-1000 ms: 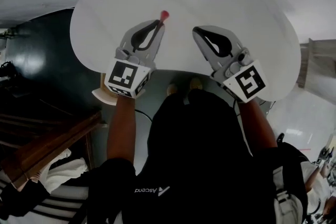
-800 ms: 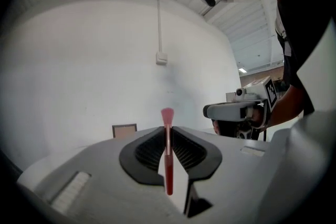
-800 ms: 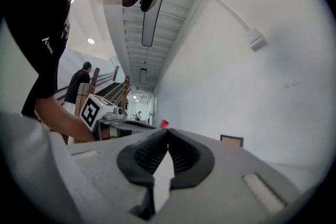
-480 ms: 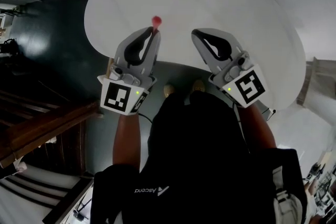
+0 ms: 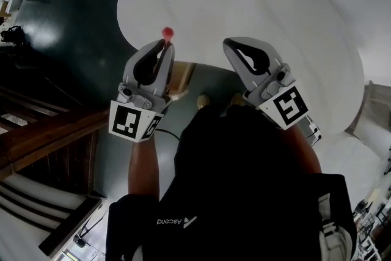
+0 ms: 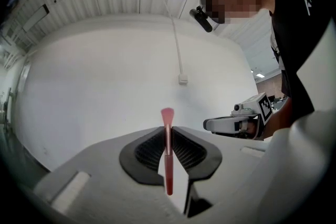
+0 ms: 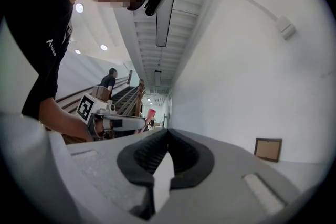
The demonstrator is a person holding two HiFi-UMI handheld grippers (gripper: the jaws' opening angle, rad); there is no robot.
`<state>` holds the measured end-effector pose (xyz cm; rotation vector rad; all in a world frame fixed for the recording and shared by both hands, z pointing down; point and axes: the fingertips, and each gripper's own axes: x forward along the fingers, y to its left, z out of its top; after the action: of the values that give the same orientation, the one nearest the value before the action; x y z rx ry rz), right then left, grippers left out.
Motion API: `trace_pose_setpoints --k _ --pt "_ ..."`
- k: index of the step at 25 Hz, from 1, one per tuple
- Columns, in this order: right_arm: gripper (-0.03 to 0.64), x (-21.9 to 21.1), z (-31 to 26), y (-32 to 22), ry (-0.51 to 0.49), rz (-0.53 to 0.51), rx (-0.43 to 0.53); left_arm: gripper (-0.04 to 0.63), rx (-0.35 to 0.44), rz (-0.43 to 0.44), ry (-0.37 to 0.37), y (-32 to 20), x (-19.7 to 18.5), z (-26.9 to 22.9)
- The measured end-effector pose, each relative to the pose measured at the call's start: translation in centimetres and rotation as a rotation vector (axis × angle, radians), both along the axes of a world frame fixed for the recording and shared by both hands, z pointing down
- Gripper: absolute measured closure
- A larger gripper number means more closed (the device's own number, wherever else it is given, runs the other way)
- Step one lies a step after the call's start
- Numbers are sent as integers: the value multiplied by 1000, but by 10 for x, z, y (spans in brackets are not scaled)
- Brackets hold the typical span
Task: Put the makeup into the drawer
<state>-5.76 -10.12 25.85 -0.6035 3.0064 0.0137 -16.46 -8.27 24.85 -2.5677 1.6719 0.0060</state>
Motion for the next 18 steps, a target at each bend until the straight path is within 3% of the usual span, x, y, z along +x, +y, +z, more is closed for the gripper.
trace_pose_setpoints --k 9,14,18 --pt "614 -68 16 21 43 -62 -9 541 -40 43 -92 22 -60 24" --pt "614 -94 29 24 73 -76 -24 541 -129 98 -134 31 -83 58" --pt "614 -104 40 24 90 -77 -21 541 -194 157 -220 38 -89 94"
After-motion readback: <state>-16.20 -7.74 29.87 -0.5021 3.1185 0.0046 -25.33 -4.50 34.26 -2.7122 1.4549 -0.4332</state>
